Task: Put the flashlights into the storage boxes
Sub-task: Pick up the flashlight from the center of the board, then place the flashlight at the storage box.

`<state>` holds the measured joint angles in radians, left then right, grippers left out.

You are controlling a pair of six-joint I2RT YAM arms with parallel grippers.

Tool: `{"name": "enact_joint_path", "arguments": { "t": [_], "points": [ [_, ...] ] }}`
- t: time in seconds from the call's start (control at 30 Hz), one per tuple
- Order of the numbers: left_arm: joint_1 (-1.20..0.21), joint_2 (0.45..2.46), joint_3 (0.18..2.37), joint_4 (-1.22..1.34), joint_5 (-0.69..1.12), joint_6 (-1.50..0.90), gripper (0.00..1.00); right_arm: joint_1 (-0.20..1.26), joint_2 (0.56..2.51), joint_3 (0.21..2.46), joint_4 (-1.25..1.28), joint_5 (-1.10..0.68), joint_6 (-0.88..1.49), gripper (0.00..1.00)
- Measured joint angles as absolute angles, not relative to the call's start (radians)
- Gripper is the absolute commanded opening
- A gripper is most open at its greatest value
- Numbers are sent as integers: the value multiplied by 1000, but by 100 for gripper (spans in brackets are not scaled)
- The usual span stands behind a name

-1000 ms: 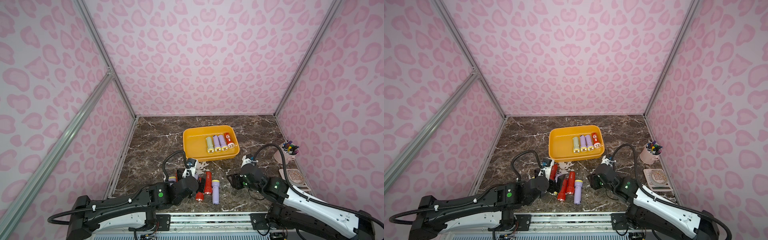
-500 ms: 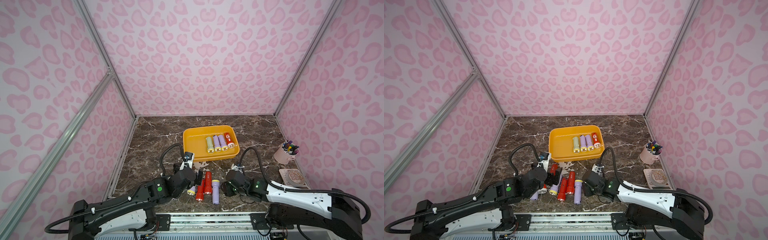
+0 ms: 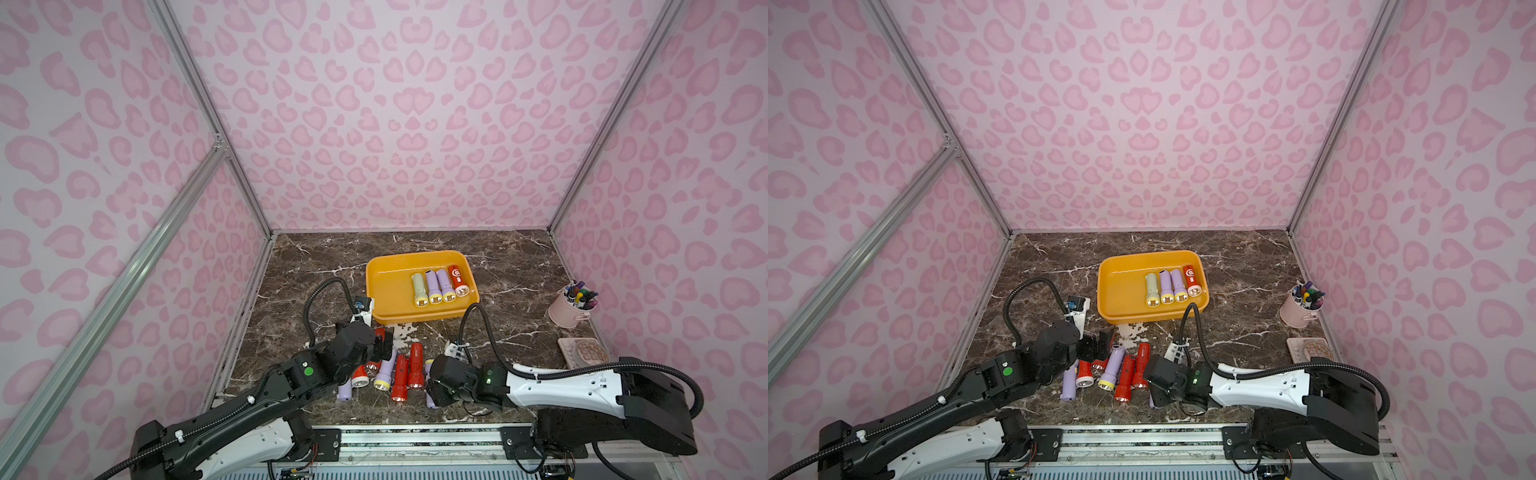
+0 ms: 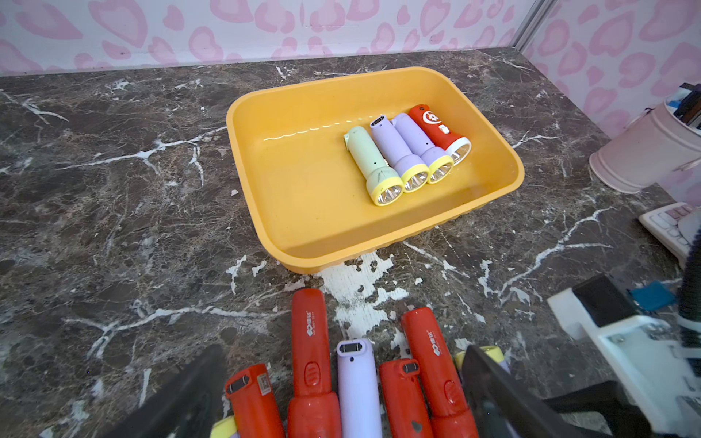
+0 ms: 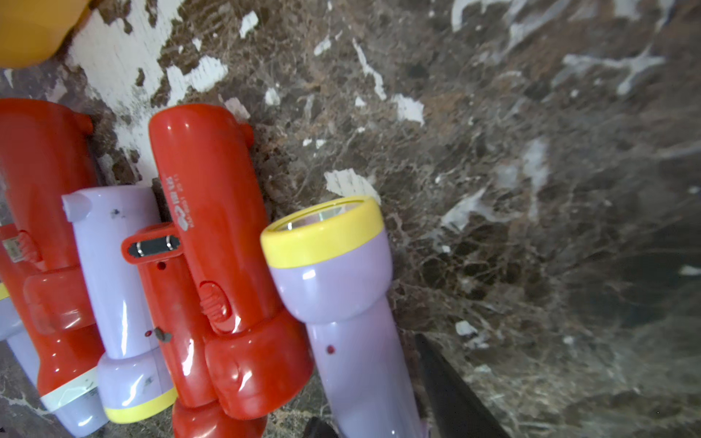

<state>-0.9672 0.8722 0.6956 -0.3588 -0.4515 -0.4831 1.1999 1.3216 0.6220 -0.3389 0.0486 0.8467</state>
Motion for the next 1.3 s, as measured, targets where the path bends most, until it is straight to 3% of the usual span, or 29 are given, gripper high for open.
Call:
{"name": "enact_joint_path", "arguments": {
  "t": [0.5, 0.6, 0.9, 1.3],
  "points": [
    [-957, 779, 658, -371, -434, -477, 99, 1200, 1455, 690, -408, 100, 884, 44],
    [-956, 781, 657, -372, -431, -476, 99, 1199, 1433, 678, -422, 109, 899, 39],
    [-956, 790, 664, -372, -430, -465, 99, 1186, 1289, 752, -561, 168, 902, 39],
    [-950, 793, 686, -372, -434, -444, 99, 910, 1339, 984, -589, 159, 709, 39]
  ]
}}
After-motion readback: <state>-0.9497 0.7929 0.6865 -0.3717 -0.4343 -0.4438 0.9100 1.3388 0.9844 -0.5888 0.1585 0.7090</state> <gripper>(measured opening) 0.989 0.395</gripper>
